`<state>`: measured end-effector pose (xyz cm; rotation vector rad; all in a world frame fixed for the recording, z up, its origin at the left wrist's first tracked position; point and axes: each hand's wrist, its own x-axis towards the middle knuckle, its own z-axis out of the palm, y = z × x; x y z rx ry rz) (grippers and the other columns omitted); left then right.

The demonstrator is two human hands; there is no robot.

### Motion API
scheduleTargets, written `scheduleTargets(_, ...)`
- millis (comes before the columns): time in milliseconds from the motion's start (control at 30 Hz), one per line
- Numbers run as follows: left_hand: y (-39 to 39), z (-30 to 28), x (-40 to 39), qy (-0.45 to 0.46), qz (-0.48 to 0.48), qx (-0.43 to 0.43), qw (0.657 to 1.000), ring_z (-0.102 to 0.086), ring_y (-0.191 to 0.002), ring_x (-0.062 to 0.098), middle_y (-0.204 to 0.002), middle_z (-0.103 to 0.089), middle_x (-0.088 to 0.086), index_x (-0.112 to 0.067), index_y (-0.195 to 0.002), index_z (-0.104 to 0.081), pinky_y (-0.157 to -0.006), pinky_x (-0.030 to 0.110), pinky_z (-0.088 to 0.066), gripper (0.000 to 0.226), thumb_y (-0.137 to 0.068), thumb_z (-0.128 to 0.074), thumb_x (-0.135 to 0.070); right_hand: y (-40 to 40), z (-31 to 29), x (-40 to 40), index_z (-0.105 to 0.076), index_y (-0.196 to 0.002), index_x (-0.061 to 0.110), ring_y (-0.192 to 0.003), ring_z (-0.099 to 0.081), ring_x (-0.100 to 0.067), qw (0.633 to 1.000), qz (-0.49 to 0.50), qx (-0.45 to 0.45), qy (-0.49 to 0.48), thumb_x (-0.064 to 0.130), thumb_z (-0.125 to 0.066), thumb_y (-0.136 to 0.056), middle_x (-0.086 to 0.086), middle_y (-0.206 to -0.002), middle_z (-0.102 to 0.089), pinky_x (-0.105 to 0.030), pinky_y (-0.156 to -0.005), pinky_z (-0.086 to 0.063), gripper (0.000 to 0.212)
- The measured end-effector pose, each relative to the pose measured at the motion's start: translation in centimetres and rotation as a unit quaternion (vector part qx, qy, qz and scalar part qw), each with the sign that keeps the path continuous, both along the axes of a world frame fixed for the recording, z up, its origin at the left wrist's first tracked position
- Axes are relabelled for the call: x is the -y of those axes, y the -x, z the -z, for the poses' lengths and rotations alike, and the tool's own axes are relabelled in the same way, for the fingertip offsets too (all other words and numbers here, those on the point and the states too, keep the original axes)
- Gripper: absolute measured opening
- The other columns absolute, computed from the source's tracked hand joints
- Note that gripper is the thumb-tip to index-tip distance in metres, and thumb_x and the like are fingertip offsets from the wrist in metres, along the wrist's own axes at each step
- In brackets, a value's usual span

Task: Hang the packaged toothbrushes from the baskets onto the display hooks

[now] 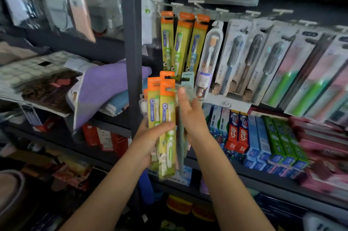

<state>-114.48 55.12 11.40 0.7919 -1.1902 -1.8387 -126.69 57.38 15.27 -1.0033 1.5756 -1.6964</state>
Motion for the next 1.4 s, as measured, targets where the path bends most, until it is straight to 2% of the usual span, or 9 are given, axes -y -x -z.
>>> scheduleTargets(133, 0.3, -0.2, 0.2, 0.008, -0.024, 0.016, 1.000, -0.075, -0.091, 0.027, -0.102, -0.077, 0.009, -0.022, -0.117, -0.068, -0.084, 0.044, -0.059, 0.041, -0.081, -0.080, -0.008, -0.7, -0.3, -0.3, -0.048, -0.133, 0.015, -0.110, -0.061, -0.008, 0.999, -0.022, -0.006, -0.026, 0.065, -0.046, -0.096, 0.007, -0.121, -0.061, -0.020, -0.087, -0.049, 0.062)
scheduleTargets(267, 0.3, -0.2, 0.4, -0.011, -0.027, -0.002, 1.000, -0.075, -0.092, 0.031, -0.102, -0.076, 0.013, -0.020, -0.115, -0.069, -0.082, 0.045, -0.059, 0.036, -0.083, -0.076, -0.006, -0.7, -0.2, -0.1, -0.053, -0.133, 0.007, -0.110, -0.069, -0.023, 0.996, -0.047, 0.058, -0.057, 0.039, -0.054, -0.102, -0.008, -0.124, -0.068, -0.042, -0.096, -0.056, 0.044)
scheduleTargets(400, 0.2, 0.0, 0.5, -0.047, -0.031, -0.029, 0.998, -0.075, -0.087, 0.029, -0.101, -0.077, 0.013, -0.021, -0.115, -0.067, -0.076, 0.042, -0.058, 0.034, -0.084, -0.074, -0.009, -0.3, 0.2, -0.2, -0.059, -0.126, 0.006, -0.103, -0.073, -0.025, 0.995, -0.075, 0.040, -0.054, 0.031, -0.060, -0.100, -0.011, -0.113, -0.074, -0.049, -0.094, -0.058, 0.035)
scheduleTargets(600, -0.1, 0.1, 0.8, -0.058, -0.013, -0.042, 0.997, -0.074, -0.094, 0.031, -0.108, -0.076, 0.013, -0.020, -0.124, -0.065, -0.075, 0.042, -0.059, 0.059, -0.069, -0.086, -0.016, 0.6, 0.8, -1.1, -0.069, -0.119, 0.017, -0.097, -0.072, -0.004, 0.991, -0.116, -0.041, -0.041, 0.035, -0.058, -0.101, 0.004, -0.108, -0.077, -0.019, -0.081, -0.057, 0.027)
scheduleTargets(867, -0.2, 0.4, 1.3, -0.031, -0.017, -0.025, 0.999, -0.074, -0.097, 0.028, -0.111, -0.076, 0.010, -0.021, -0.126, -0.063, -0.081, 0.042, -0.059, 0.069, -0.062, -0.087, -0.019, 2.7, -0.2, -1.5, -0.070, -0.095, 0.032, -0.066, -0.067, 0.009, 0.994, -0.095, -0.021, -0.049, 0.037, -0.059, -0.101, 0.019, -0.076, -0.074, -0.006, -0.054, -0.047, 0.013)
scheduleTargets(933, -0.3, 0.5, 1.4, -0.028, -0.015, -0.012, 0.999, -0.074, -0.098, 0.027, -0.110, -0.076, 0.008, -0.022, -0.126, -0.063, -0.087, 0.045, -0.058, 0.074, -0.058, -0.092, -0.018, 2.8, -0.6, -1.2, -0.070, -0.098, 0.028, -0.077, -0.070, 0.004, 0.996, -0.082, -0.015, -0.045, 0.029, -0.056, -0.101, 0.010, -0.087, -0.076, -0.011, -0.064, -0.053, 0.015)
scheduleTargets(1033, -0.2, 0.6, 1.4, -0.020, 0.002, -0.010, 1.000, -0.074, -0.102, 0.028, -0.112, -0.076, 0.007, -0.022, -0.129, -0.062, -0.092, 0.049, -0.056, 0.076, -0.059, -0.091, -0.022, 2.6, -0.8, -0.8, -0.071, -0.110, 0.015, -0.100, -0.073, -0.027, 0.996, -0.088, 0.006, -0.031, 0.018, -0.059, -0.097, -0.011, -0.106, -0.076, -0.044, -0.090, -0.060, 0.018)
scheduleTargets(1167, -0.2, 0.8, 1.3, -0.023, 0.019, -0.027, 0.999, -0.073, -0.105, 0.029, -0.116, -0.075, 0.008, -0.022, -0.132, -0.061, -0.089, 0.047, -0.057, 0.072, -0.065, -0.084, -0.023, 2.7, -0.6, -1.0, -0.073, -0.098, 0.015, -0.090, -0.075, -0.022, 0.994, -0.083, 0.068, 0.009, 0.007, -0.065, -0.096, -0.002, -0.091, -0.078, -0.042, -0.085, -0.061, 0.012)
scheduleTargets(1400, 0.0, 1.1, 1.0, -0.031, 0.016, -0.026, 0.999, -0.072, -0.106, 0.031, -0.118, -0.074, 0.010, -0.021, -0.132, -0.060, -0.090, 0.050, -0.057, 0.080, -0.058, -0.091, -0.024, 2.0, -0.7, -0.7, -0.070, -0.105, 0.009, -0.086, -0.074, -0.021, 0.988, -0.032, 0.139, 0.056, 0.012, -0.068, -0.096, -0.007, -0.093, -0.075, -0.036, -0.073, -0.062, 0.010)
